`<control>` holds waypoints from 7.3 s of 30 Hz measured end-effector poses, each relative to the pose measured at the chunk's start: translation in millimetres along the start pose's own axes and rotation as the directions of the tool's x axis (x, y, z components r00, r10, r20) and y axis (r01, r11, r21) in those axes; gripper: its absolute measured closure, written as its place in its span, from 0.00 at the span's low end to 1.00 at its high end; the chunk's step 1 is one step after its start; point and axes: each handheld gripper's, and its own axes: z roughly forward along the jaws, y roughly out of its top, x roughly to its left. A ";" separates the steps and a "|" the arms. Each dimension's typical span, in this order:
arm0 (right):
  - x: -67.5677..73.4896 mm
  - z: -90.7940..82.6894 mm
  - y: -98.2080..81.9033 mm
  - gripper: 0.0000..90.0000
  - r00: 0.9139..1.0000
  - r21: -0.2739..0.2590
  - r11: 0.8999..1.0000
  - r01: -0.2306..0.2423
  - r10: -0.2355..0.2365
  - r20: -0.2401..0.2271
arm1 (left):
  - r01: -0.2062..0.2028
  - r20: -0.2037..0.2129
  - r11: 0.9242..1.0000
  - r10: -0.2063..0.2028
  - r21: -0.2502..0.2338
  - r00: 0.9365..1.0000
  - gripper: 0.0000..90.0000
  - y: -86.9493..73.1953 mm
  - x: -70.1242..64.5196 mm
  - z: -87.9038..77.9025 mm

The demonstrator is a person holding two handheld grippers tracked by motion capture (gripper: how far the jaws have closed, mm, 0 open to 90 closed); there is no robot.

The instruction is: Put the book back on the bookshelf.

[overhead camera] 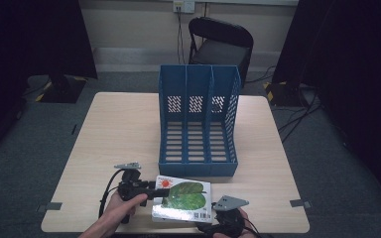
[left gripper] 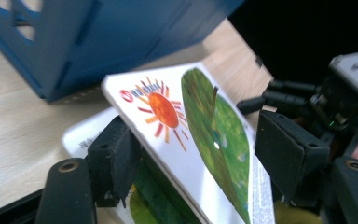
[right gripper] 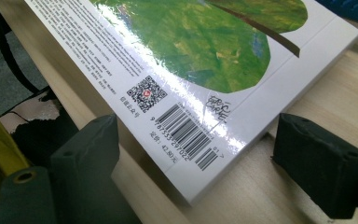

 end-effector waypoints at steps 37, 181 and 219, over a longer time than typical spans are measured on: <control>-5.4 6.2 16.0 0.16 0.997 -0.035 0.999 0.022 -0.025 -0.079 | -0.102 0.053 0.984 0.095 0.148 0.994 0.66 1.2 -13.2 21.4; 5.9 5.3 40.6 0.81 0.992 -0.142 0.988 0.061 -0.075 -0.097 | -0.335 -0.193 0.922 0.370 0.191 0.908 0.42 5.4 -21.4 12.1; 0.6 -2.8 45.7 0.85 0.990 -0.125 0.991 0.051 -0.067 -0.127 | -0.243 -0.449 0.929 0.350 0.278 0.823 0.24 8.4 11.6 -13.5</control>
